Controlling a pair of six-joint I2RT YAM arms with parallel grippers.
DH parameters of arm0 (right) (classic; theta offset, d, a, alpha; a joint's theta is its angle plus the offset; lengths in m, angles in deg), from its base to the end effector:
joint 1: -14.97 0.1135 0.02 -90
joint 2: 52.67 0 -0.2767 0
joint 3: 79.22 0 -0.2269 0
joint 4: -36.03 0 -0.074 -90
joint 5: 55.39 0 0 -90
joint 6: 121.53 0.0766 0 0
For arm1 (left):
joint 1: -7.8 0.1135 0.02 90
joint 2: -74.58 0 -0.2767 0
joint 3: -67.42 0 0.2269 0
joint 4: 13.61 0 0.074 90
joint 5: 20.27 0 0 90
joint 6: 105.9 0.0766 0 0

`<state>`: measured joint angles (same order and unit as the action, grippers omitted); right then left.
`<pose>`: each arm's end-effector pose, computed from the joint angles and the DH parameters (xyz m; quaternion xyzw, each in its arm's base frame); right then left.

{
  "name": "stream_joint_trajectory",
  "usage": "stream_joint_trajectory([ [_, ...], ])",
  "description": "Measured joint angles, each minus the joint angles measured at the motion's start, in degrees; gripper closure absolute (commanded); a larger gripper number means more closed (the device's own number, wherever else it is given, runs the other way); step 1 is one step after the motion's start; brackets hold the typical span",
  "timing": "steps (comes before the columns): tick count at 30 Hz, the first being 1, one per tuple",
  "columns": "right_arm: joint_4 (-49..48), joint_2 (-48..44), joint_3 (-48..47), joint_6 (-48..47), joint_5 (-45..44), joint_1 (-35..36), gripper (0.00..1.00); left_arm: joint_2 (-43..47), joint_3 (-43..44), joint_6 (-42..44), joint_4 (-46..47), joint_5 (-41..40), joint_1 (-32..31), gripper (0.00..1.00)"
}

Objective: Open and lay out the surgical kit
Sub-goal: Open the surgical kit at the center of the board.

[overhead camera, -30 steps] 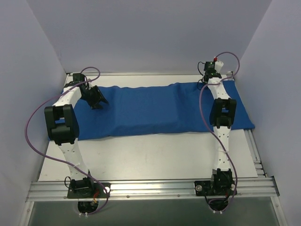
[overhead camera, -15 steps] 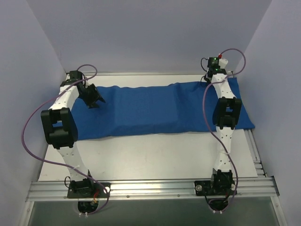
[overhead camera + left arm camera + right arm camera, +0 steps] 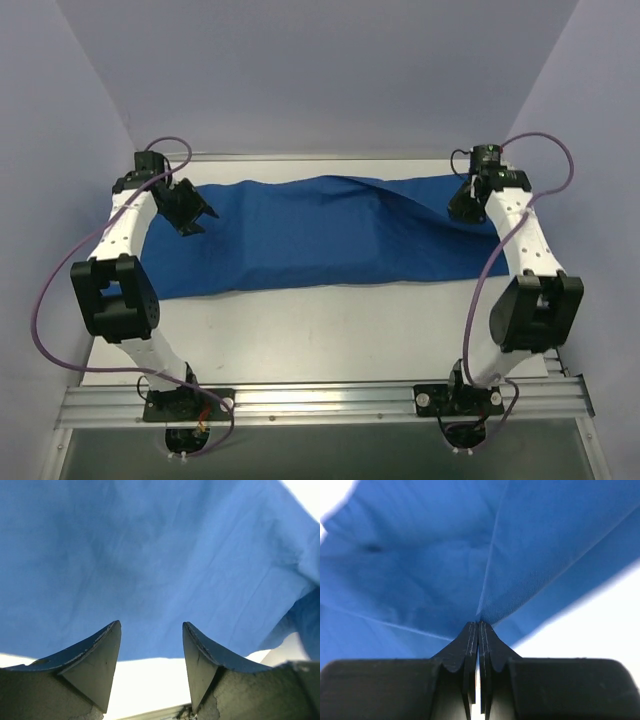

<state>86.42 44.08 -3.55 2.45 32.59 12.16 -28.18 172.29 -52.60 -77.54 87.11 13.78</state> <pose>0.3873 -0.0217 0.3159 0.2958 0.8672 0.0920 0.3898 0.3777 0.0166 0.2621 -0.3146 0.9064 -0.2051 0.1932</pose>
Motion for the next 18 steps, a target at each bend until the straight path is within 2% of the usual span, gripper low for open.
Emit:
stream_joint_trajectory([
  [5, 9.4, -18.1, 18.6, 3.9, 3.5, -0.6, 1.0, 6.0, -6.0, -0.6, -0.3, 0.2, 0.9, 0.39],
  [9, 19.5, -29.0, 25.8, 7.1, 4.8, -1.0, 1.0, 9.7, -8.6, -0.3, -0.7, -0.4, 2.4, 0.38],
  [10, 21.5, -30.6, 25.8, 7.3, 4.8, -1.5, 0.92, 10.4, -8.9, -0.2, -0.7, -0.7, 2.6, 0.38],
  [12, 23.6, -32.0, 25.7, 6.3, 4.8, -2.5, 0.67, 11.6, -9.4, 0.1, -0.8, -1.4, 2.9, 0.37],
  [13, 24.2, -31.9, 25.7, 5.7, 4.8, -2.6, 0.49, 11.9, -9.5, 0.3, -0.8, -1.7, 2.9, 0.36],
  [16, 23.8, -28.1, 23.8, 1.6, 8.3, -3.1, 0.36, 12.2, -9.5, 1.4, -0.8, -2.2, 2.8, 0.32],
  [18, 22.5, -23.0, 19.9, -1.1, 10.4, -2.4, 0.33, 12.2, -9.8, 2.4, -0.7, -2.1, 2.8, 0.28],
])
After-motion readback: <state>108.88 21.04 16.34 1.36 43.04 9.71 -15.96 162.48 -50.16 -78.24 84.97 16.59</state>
